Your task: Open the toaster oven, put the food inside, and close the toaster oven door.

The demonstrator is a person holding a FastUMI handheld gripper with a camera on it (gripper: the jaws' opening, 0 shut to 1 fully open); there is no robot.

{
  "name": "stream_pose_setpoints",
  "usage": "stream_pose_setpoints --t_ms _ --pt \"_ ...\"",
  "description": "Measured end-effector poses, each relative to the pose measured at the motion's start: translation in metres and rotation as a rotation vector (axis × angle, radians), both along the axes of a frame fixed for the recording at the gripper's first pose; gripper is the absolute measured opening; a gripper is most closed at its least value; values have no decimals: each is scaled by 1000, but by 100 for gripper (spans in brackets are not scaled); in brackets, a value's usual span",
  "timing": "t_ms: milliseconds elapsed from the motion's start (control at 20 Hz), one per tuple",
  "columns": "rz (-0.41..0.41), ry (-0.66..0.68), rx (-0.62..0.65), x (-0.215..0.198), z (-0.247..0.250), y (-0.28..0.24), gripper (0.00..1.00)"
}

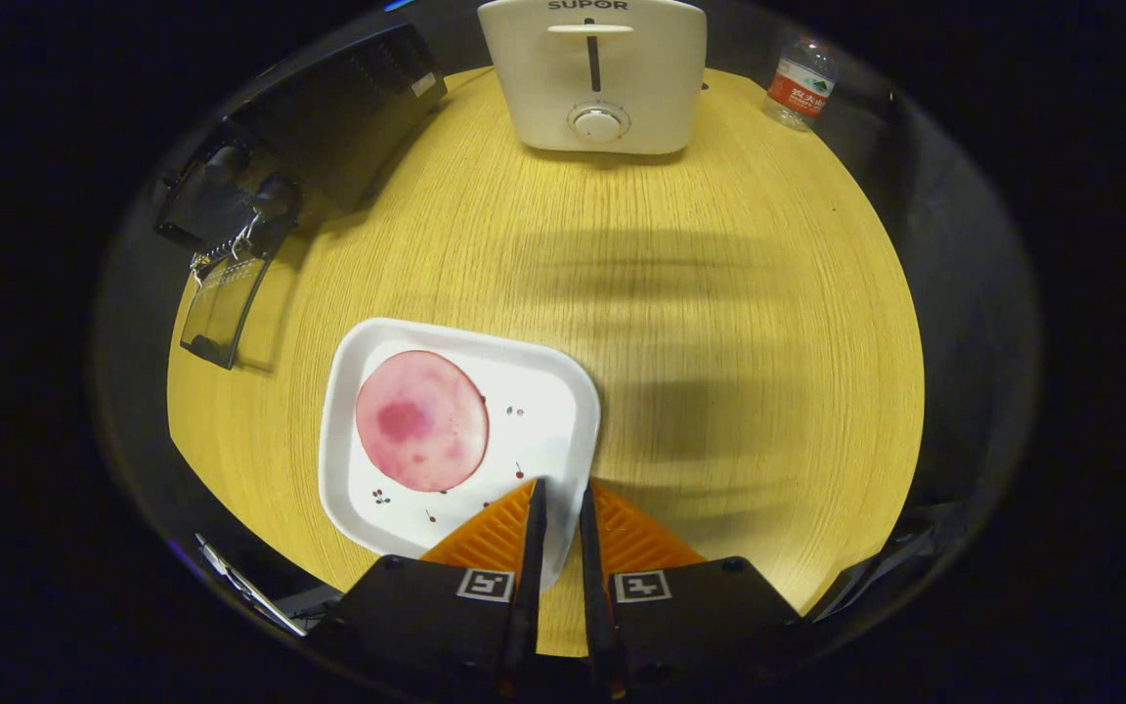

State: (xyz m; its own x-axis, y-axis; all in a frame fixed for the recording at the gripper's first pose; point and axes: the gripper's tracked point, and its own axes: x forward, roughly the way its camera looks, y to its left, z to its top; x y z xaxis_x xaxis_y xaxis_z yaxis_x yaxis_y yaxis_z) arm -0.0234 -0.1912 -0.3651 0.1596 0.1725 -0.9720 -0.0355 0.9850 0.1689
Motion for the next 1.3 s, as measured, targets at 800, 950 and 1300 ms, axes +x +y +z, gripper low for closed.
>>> stream_pose_setpoints --t_ms 800,950,1300 --pt "-90 45 240 -3 0 0 2" --pt "-127 55 261 -5 -3 2 1" --pt "-287 23 349 -2 13 4 1"
